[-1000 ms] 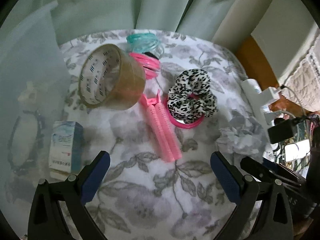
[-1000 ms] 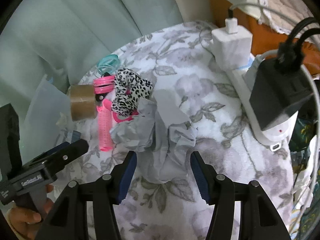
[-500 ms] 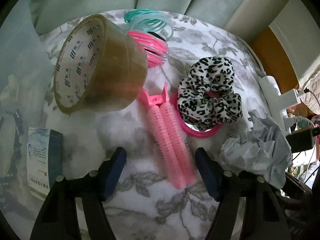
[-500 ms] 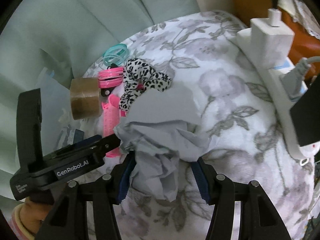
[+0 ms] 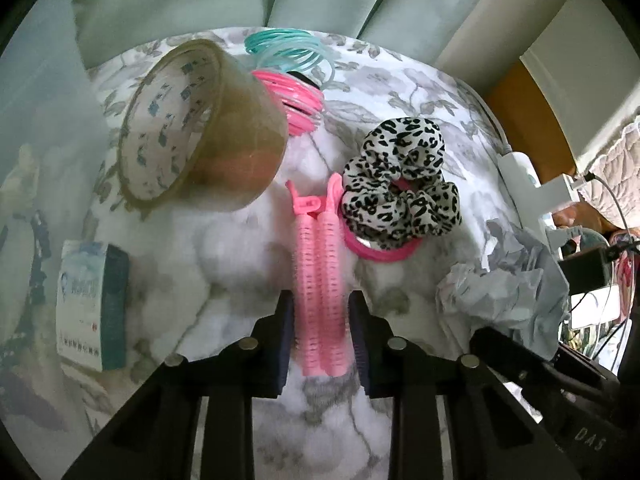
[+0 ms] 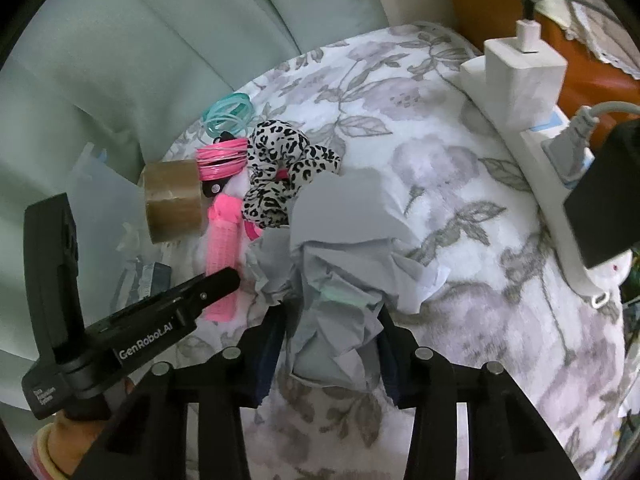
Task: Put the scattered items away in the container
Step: 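Grasp the crumpled white paper with the right tool while the left tool grasps the pink hair roller, then carry the paper with the right tool while the left tool carries the roller over the container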
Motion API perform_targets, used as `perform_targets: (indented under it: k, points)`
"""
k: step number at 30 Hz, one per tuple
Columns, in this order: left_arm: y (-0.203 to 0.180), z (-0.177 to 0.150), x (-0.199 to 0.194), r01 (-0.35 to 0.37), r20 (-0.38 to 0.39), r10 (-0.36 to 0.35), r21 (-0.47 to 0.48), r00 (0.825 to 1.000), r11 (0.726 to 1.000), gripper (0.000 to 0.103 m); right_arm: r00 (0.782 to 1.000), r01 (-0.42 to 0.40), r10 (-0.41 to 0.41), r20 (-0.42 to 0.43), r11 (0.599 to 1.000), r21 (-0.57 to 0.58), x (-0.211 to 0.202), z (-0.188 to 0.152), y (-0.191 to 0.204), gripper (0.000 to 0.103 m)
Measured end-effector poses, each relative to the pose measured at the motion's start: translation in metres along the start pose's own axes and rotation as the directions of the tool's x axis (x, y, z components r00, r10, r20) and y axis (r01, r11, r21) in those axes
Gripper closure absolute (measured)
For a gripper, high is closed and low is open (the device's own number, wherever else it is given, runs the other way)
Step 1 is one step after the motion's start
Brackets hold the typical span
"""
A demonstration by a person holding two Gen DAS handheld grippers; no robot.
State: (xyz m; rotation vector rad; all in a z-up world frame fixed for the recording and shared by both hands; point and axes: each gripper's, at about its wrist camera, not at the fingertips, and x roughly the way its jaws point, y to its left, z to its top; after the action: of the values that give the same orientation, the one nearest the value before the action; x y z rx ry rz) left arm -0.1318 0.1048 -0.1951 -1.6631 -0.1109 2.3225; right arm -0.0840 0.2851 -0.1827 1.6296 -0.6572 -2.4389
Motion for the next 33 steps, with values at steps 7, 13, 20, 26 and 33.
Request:
perform_targets:
  k: [7,13,20,26,33]
  points:
    - [0.002,-0.014,-0.022,0.015,0.019,-0.014,-0.006,1.0,1.0,0.075,0.999,-0.011,0.011,0.032,1.0,-0.003,-0.024,-0.01,0.006,0.058]
    - [-0.004,-0.019,-0.053,0.03,0.07,-0.03,0.001,0.997,1.0,0.075,0.997,-0.026,0.028,0.073,0.999,-0.029,-0.047,-0.015,0.02,0.058]
    - [-0.002,-0.021,-0.095,0.055,0.161,-0.055,0.004,0.985,0.998,0.075,0.989,-0.037,0.045,0.139,0.998,-0.057,-0.079,-0.02,0.037,0.058]
    - [0.002,-0.026,-0.139,0.074,0.255,-0.075,0.014,0.964,0.997,0.075,0.98,-0.049,0.066,0.186,0.994,-0.097,-0.104,-0.024,0.057,0.058]
    - [0.013,-0.033,-0.19,0.09,0.366,-0.092,0.023,0.926,0.996,0.075,0.968,-0.057,0.095,0.234,0.985,-0.161,-0.13,-0.03,0.091,0.058]
